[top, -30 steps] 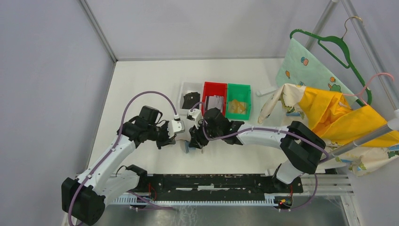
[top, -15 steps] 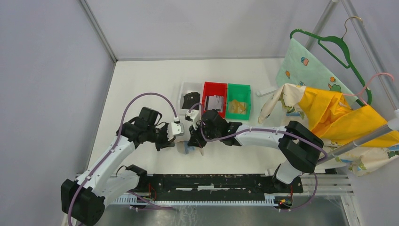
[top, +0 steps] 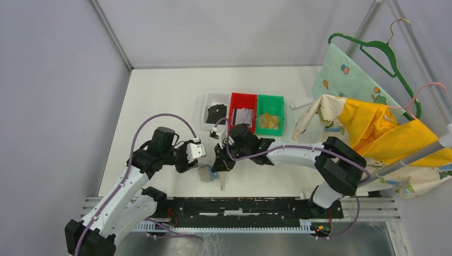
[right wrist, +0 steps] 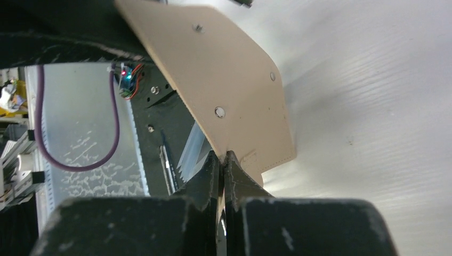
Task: Take the credit cards out of the card holder
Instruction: Remove the credit card from the card holder.
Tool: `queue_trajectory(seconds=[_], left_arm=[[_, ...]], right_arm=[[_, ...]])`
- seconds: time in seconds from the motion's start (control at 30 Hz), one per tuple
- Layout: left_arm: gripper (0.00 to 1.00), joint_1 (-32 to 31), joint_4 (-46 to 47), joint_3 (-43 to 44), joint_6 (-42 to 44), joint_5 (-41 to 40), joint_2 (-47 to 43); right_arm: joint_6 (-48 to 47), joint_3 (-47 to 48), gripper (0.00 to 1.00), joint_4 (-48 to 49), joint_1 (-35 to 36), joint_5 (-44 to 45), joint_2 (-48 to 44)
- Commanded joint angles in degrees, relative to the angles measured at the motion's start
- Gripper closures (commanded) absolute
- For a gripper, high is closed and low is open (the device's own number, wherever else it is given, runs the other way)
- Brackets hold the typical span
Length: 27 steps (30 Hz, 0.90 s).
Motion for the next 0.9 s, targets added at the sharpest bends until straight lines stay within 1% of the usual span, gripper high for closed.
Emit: queue_trajectory(seconds=[0.0, 0.07, 0.1, 0.13, 0.17, 0.23, 0.27, 0.3, 0.37, 0.4, 0.47, 0.5, 0.57, 0.63, 0.7, 0.87], left_arm=[[0.46, -0.09, 4.72, -0.30, 0.49, -3.12, -1.45], [0.47, -0.09, 2.84, -0.21, 1.82, -1.83, -0.85], [0.50, -0.03, 2.00, -0.23, 2.36, -1.14, -0.40], [0.56, -0.10, 0.87, -0.20, 3.44, -0.10, 0.14], [0.66, -0.07, -0.12, -0.05, 4.31, 0.72, 0.66], [0.85, -0.08, -0.90, 0.15, 4.86, 1.79, 1.29], [0.93, -0.08, -1.42, 0.51, 5.34, 2.28, 1.54], [0.97, -0.05, -2.28, 1.06, 6.00, 2.62, 1.92], [0.98, -0.10, -3.81, 2.98, 6.54, 2.83, 2.68], [0.98, -0.09, -5.70, 4.76, 7.19, 3.22, 3.37], [0.98, -0.12, -8.95, 8.20, 8.18, 4.47, 4.75], [0.98, -0.03, -10.37, 9.96, 8.07, 4.93, 5.64], [0.98, -0.06, -12.20, 13.71, 6.59, 5.23, 7.19], [0.98, -0.10, -13.45, 17.42, 4.23, 5.08, 8.36], [0.98, -0.10, -14.15, 20.41, 0.82, 5.02, 9.52], [0.98, -0.12, -19.08, 27.13, -5.95, 5.19, 13.72]], right_arm=[[0.43, 0.13, 1.00, 2.26, -0.45, -6.42, -2.66], [0.32, -0.10, 1.00, 2.40, -0.74, -7.21, -2.23], [0.24, -0.05, 1.00, 2.59, -0.79, -7.54, -1.84], [0.35, -0.08, 0.97, 3.06, -0.73, -7.98, -1.50], [0.39, -0.09, 0.92, 3.25, -0.77, -8.22, -1.11], [0.12, -0.18, 0.72, 3.48, -0.74, -7.99, -0.60], [-0.07, -0.40, 0.62, 3.41, -0.82, -7.58, -0.54], [-0.19, -0.51, 0.53, 3.40, -1.04, -7.32, -0.48], [0.11, -0.78, 0.41, 3.50, -2.06, -6.55, -0.83], [0.49, -1.01, 0.37, 3.98, -2.87, -5.76, -1.47], [0.92, -1.32, 0.25, 5.39, -4.08, -3.73, -3.18], [1.06, -1.12, 0.21, 5.92, -4.48, -2.59, -4.00], [1.25, -0.26, 0.17, 7.18, -4.61, -1.13, -5.26], [3.37, -0.93, 0.14, 11.20, -4.53, -0.92, -6.37], [5.94, -2.38, 0.07, 16.11, -4.31, -1.25, -6.96], [7.26, -4.53, 0.03, 21.76, -4.27, -0.34, -10.04]])
